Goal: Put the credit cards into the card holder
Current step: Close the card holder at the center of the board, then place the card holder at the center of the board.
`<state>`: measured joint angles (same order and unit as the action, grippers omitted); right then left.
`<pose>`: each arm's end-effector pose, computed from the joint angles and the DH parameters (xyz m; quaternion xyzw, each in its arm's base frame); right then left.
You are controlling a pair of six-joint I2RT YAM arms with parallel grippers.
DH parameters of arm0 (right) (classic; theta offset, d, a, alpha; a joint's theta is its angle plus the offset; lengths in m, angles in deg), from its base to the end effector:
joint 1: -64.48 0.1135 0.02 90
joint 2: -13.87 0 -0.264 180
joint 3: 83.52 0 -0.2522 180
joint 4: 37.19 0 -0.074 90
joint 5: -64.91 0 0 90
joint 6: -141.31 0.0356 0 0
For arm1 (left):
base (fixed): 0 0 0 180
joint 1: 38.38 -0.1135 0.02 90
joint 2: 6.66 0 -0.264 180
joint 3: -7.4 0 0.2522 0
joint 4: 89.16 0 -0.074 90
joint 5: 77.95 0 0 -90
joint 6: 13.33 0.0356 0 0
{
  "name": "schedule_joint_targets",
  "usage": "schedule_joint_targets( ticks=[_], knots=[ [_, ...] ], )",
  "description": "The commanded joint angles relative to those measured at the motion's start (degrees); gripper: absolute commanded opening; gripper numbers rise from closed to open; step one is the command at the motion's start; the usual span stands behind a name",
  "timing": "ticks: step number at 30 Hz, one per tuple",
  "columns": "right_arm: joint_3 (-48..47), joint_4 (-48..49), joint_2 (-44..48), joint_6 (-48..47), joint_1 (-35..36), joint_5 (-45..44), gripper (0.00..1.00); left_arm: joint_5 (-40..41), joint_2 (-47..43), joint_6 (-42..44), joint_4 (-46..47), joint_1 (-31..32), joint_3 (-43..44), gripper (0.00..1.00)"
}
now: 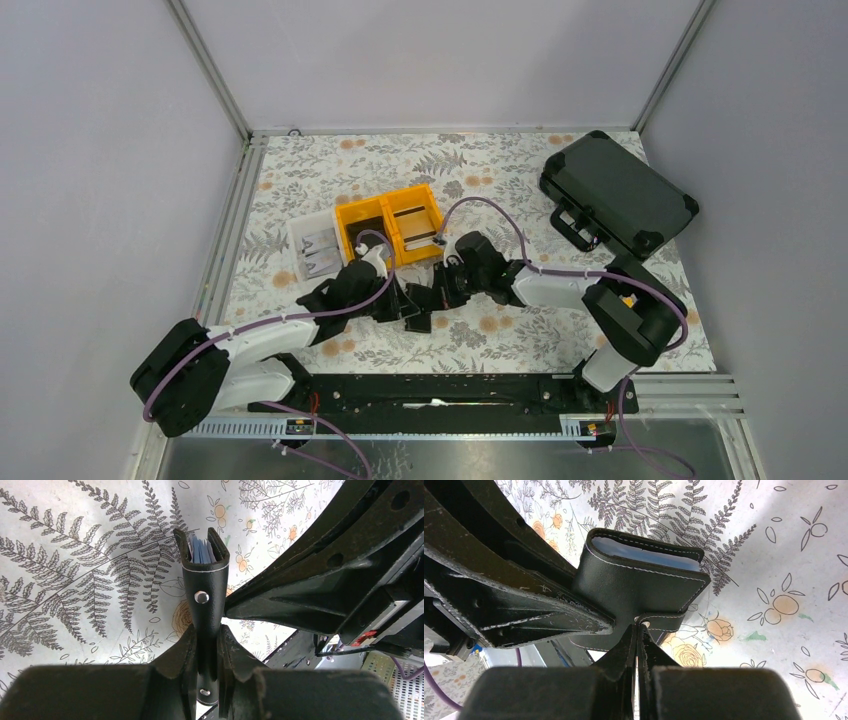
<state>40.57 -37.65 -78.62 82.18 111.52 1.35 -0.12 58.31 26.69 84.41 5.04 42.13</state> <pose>0.2055 0.2439 0.1632 -0.2235 0.8484 0.4321 0.2089 0.1499 -0.1522 0.1607 -0.0033 0.8899 -0.3897 0.2371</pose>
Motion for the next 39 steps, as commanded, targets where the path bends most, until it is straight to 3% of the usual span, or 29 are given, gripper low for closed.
schedule_joint_targets(
  ticks=[1,14,20,23,26,28,30,36,39],
  knots=[
    [-3.74,12.14,-2.16,0.72,3.92,7.71,0.0,-9.87,-2.03,-4.32,24.36,1.5,3.47,0.0],
    [-5.55,14.73,-7.42,-1.31,4.02,10.98,0.0,-10.7,-2.19,-5.43,26.62,1.49,2.69,0.0],
    [-6.37,6.61,-4.11,-5.71,3.97,4.82,0.01,-6.34,-3.89,-3.33,19.07,0.7,3.38,0.0],
    [-6.52,1.63,-1.16,-7.6,3.92,1.55,0.19,-3.76,-4.68,-1.03,12.55,-0.15,4.45,0.0],
    [-6.01,-1.63,2.54,-8.58,3.56,-1.3,0.41,-2.44,-4.25,-0.23,9.06,-1.07,4.61,0.14],
    [-5.57,-3.92,5.85,-8.73,3.13,-3.53,0.56,-2.08,-3.64,-0.17,8.11,-1.69,4.33,0.28],
    [-5.08,-6.35,8.43,-8.75,2.5,-6.49,0.69,-1.82,-3.29,0.27,8.09,-2.04,3.94,0.48],
    [0.1,-7.92,15.77,-8.96,-4.04,-9.82,0.84,1.27,-4.74,2.87,3.51,-3.72,4.21,0.91],
    [2.7,-8.42,19.25,-8.14,-9.3,-10.09,0.87,2.34,-6.64,4.73,0.03,-5.81,4.78,0.99]
  ],
)
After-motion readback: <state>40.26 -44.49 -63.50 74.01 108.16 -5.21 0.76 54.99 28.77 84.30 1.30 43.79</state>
